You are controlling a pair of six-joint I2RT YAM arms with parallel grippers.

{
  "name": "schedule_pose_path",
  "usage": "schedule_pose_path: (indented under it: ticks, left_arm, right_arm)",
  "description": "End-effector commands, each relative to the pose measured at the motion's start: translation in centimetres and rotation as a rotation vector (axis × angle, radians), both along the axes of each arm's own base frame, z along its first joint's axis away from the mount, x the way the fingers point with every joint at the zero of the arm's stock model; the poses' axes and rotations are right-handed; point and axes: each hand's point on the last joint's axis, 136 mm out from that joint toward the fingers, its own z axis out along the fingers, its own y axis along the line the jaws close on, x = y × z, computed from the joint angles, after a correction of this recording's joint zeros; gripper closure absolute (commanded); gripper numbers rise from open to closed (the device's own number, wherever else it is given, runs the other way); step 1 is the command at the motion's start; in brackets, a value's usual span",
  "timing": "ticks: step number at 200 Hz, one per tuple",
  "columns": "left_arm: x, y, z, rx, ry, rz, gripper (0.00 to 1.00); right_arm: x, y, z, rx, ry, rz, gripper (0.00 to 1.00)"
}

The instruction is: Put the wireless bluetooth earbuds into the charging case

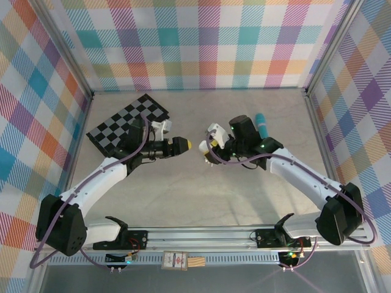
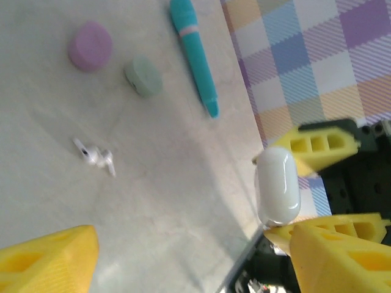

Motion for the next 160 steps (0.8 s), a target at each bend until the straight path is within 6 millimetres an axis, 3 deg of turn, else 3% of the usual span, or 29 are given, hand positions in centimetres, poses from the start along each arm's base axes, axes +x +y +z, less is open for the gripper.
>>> schedule_pose_path:
  ticks: [1,26,58,122,160]
  left_arm:
    - [-1.9,-1.1,1.5,-0.045,0.085,-0.036,0.24]
    - [-2.1,-1.8,2.3,-0.083,0.074,-0.064,0.29]
    - [-2.2,-2.5,1.5,-0.090,0.103,-0.097,0.36]
    - [-2.0,-3.7,1.1,-0.118,0.115,-0.145,0.59]
    - [-2.0,-3.9,1.0,-0.120,0.121,-0.149,0.78]
  right_arm:
    - [-1.4,1.7,0.4,0.004,-0.003,0.139,0.67]
    - [-1.6,2.7,0.7,0.020,-0.008,0.167,0.67]
    - [-1.4,3.1,0.5,0.024,-0.011,0.165,0.67]
    - [-1.9,3.4,0.6,0.040,-0.001,0.186,0.68]
    - [-2.0,3.3,0.2,0.034,0.010,0.180,0.67]
